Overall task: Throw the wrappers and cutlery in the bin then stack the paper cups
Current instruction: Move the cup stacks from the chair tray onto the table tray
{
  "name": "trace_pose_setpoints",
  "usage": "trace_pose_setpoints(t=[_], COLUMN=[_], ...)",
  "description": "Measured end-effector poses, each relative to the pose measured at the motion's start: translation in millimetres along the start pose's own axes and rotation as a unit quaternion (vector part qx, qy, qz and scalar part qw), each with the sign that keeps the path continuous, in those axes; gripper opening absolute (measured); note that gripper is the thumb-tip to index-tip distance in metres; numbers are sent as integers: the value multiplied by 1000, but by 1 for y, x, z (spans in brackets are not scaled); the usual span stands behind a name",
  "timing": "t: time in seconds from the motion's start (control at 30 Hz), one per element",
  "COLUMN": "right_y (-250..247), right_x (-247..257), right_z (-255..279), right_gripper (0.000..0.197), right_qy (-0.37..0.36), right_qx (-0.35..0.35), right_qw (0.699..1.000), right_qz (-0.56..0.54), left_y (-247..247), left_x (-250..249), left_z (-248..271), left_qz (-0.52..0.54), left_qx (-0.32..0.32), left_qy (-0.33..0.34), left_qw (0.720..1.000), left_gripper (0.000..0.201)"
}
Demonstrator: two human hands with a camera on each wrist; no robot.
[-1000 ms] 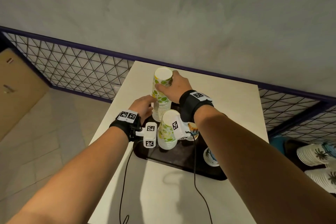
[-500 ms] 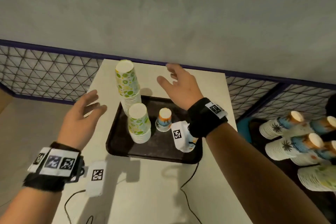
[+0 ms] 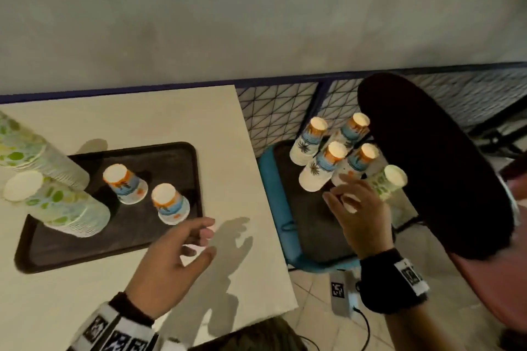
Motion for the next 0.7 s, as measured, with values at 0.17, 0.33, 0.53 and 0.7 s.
trace_pose_setpoints(t=[0.17, 0.33, 0.53, 0.7], right_y=[-57, -53, -30, -23], right_x=[-98, -173, -193, -187], right_z=[-19, -60, -78, -64], right_gripper=[66, 105, 74, 64], right_qy=[148, 239, 234, 171], right_qx=[-82, -29, 54, 66], right_qw=[984, 970, 968, 981], right_qz=[49, 4, -70, -63], left_y=[141, 249, 316, 343], left_x=[-17, -10, 14, 41], left_z=[-64, -115, -154, -179], left_qz=[9, -44, -87, -22], left_qx=[101, 174, 183, 178], left_qy=[-2, -55, -115, -234], left_qw=[995, 982, 972, 956], left_gripper=[45, 56, 66, 89])
Point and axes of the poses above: each hand's wrist, its own z-axis away from the middle knuckle, its own y-axis out of the palm, x = y × z, the point moved 4 cm from there along -z, towards the middle knuckle, and after that the axes turned 7 degrees about z, right-handed, at the moved point
